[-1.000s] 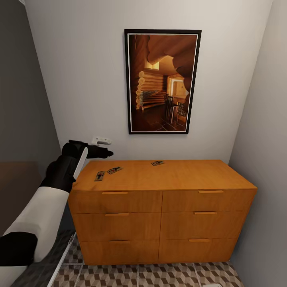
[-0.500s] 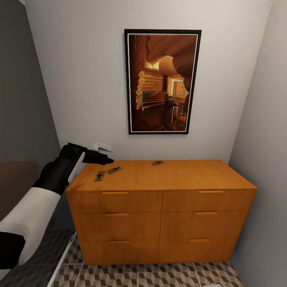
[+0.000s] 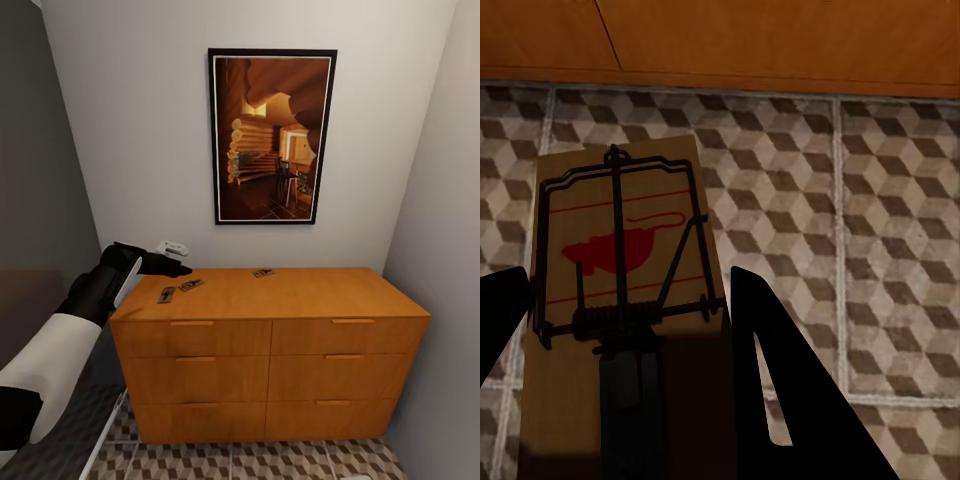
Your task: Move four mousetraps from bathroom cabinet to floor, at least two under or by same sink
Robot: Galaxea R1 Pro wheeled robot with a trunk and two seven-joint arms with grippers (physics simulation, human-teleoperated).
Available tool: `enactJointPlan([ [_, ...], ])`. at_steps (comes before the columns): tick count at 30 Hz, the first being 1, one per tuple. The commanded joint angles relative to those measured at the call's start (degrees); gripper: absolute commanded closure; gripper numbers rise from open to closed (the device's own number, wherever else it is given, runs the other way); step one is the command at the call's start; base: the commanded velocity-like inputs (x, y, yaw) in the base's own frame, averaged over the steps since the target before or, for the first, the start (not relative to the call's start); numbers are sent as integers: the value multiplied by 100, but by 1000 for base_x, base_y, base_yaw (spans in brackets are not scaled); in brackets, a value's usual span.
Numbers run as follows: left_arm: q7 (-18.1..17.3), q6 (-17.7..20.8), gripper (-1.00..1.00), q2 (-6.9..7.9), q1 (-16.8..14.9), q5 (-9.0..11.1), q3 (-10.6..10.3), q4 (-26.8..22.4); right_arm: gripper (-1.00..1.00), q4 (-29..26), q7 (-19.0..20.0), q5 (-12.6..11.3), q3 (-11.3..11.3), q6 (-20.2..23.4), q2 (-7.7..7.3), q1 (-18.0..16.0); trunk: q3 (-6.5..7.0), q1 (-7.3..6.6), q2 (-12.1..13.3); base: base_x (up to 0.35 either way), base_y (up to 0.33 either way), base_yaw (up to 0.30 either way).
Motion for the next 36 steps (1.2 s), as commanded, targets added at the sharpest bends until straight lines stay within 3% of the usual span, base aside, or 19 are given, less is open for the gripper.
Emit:
enactJointPlan([
  [1,-16,18,-100,5,-5,-7,-11,-1,100,3,11,15,3,-20,-2,-4,-7,0,-4,67,0,0],
  [13,-17,-11,-100,5,-5,-7,-12,110,100,6,61,15,11,-3,31,82,-7,0,-4,110,44,0],
  [21,-235,-81,-100,34,-4,-7,-182,247,100,5,59,15,4,-2,18,118,-7,0,-4,15,8,0],
  [26,-1076,-473,-100,296,-5,-12,-267,255,100,5,49,15,3,-2,16,126,-7,0,-4,0,0,0],
  [30,-1323,-568,-100,429,-5,-15,-294,246,100,5,43,15,5,-2,19,127,-7,0,-4,0,0,0],
  [36,-1398,-591,-100,539,-5,-15,-365,244,100,5,37,15,4,-2,19,134,-7,0,-4,0,0,0],
])
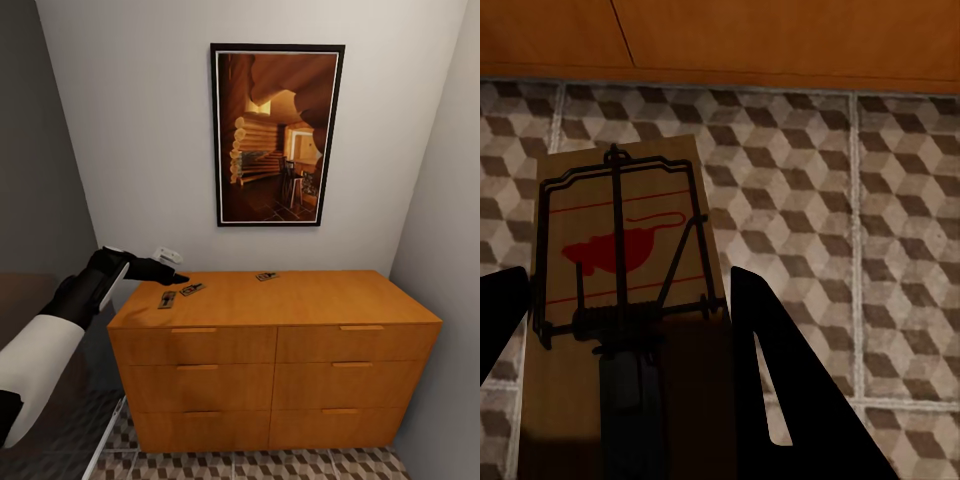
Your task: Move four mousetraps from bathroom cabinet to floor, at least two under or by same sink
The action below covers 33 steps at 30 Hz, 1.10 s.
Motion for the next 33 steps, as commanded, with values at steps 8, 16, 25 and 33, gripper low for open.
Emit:
enactJointPlan([
  [8,-31,25,-100,48,-6,-6,-197,11,100,5,10,15,6,-20,2,-2,-7,0,-4,16,4,0],
  [16,-32,10,-100,49,-6,-6,-271,136,100,7,4,15,2,-20,-4,0,-7,0,-4,154,86,0],
  [25,-32,8,-100,49,-6,-6,-291,150,100,5,-6,15,5,-20,2,5,-7,0,-4,58,31,0],
  [33,-38,7,-100,49,-6,-6,-536,157,100,5,-7,15,5,-20,3,14,-7,0,-4,3,2,0],
])
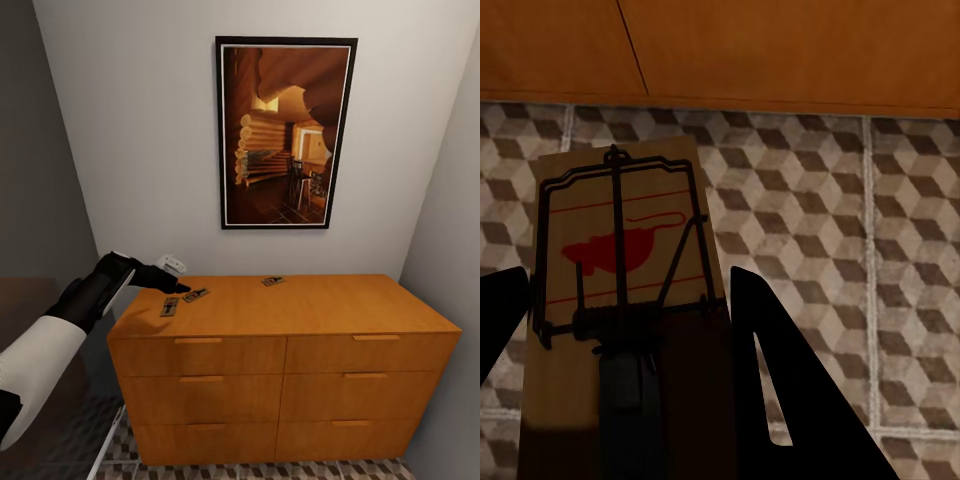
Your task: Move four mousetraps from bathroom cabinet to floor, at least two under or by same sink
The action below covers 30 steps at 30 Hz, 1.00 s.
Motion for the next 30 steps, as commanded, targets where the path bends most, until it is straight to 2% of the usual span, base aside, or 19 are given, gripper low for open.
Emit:
enactJointPlan([
  [1,-17,27,-100,4,-6,-7,-45,1,100,5,11,14,4,-20,-2,-4,-7,0,-4,0,0,0],
  [8,-18,20,-100,2,-6,-5,-154,22,100,5,15,15,7,-20,0,-3,-7,0,-4,0,0,0],
  [24,-27,-245,-100,-13,-6,2,-190,183,100,5,19,15,9,-20,26,2,-7,0,-4,65,0,0],
  [30,-41,-255,-100,-21,-6,7,-329,273,100,5,20,15,7,-20,28,5,-7,0,-4,45,0,0],
])
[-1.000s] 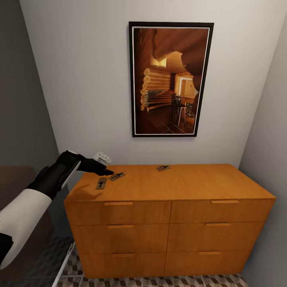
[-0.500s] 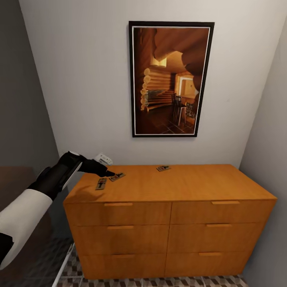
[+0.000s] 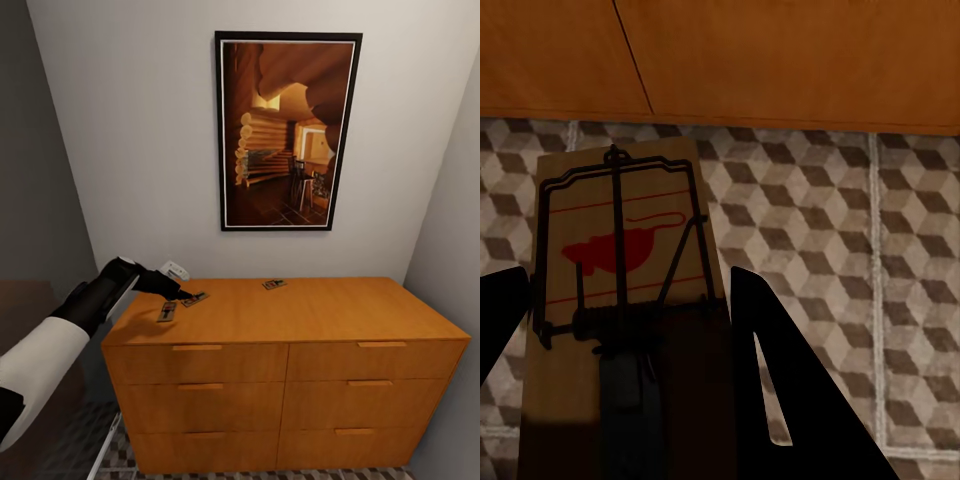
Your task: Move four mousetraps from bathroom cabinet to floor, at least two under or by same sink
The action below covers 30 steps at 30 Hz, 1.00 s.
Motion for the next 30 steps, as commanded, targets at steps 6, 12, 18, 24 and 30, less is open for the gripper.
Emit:
enactJointPlan([
  [6,-343,-112,-100,3,-5,-8,-166,114,100,5,7,15,0,-20,-4,-4,-7,0,-4,7,0,0],
  [12,-690,-475,-100,15,-5,-11,-198,167,100,5,3,14,2,-20,-4,-4,-7,0,-4,1,0,0],
  [18,-748,-535,-100,31,-6,-17,-201,178,100,5,3,15,5,-20,-4,-4,-7,0,-4,0,0,0],
  [24,-762,-551,-100,37,-5,-18,-202,183,100,5,3,15,5,-20,-4,-4,-7,0,-4,0,0,0],
  [30,-771,-559,-100,38,-6,-12,-202,182,100,5,3,15,2,-20,-4,-4,-7,0,-4,0,0,0],
])
